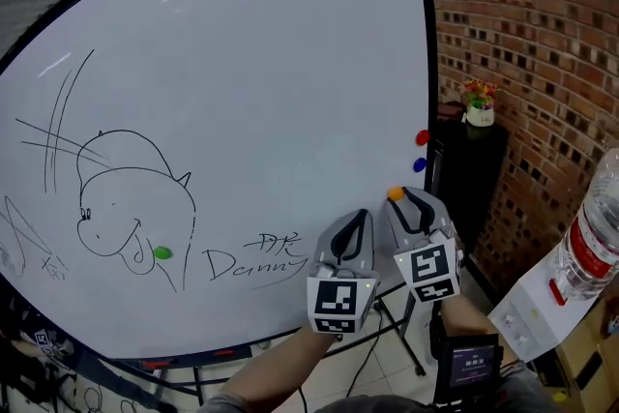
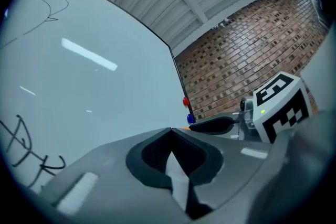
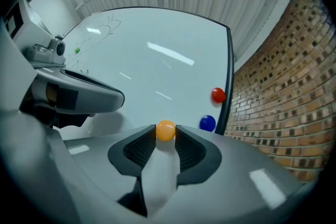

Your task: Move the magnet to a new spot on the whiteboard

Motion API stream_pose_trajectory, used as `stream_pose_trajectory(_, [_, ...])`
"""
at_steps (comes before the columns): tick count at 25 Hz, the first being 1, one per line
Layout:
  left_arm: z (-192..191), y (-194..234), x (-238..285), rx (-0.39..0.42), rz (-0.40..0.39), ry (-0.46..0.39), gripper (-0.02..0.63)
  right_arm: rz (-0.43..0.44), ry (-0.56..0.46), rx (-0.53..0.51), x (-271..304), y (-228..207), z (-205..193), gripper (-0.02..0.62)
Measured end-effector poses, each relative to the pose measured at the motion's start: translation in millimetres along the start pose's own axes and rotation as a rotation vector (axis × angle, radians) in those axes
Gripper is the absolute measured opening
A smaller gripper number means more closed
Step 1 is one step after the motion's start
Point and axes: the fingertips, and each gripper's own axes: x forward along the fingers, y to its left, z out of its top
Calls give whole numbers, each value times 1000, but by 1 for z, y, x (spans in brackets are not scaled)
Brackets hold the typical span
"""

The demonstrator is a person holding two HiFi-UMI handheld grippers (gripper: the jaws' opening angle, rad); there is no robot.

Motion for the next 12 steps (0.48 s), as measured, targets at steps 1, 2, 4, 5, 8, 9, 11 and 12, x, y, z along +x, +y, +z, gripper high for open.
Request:
stream_pose_trajectory(1, [-2,-5,7,0,-7,0,-5,-6,7,3,0,-8,-6,123])
stream_pose_trajectory(2, [-3,-11,14,-1,-14,0,-5,-11,13,6,0,-16,-13,123])
stream_pose_trajectory(4, [-6,-20,28,-3,-26,-2,-5,-19,24,15,0,-30,-24,123])
stream_pose_trajectory(5, [-8,-25,34,-5,-33,-3,-5,-20,28,23,1,-37,-29,123])
stream_pose_trajectory(8, [-13,-36,50,-9,-43,-1,-5,6,31,68,3,-50,-41,123])
stream_pose_trajectory(9, [-15,-39,54,-10,-45,1,-5,20,26,85,4,-52,-43,124])
stream_pose_trajectory(11, [-18,-43,61,-12,-47,5,-5,45,10,103,4,-53,-45,124])
stream_pose_trajectory(12, [-19,-44,63,-12,-48,6,-5,54,0,105,4,-53,-44,126])
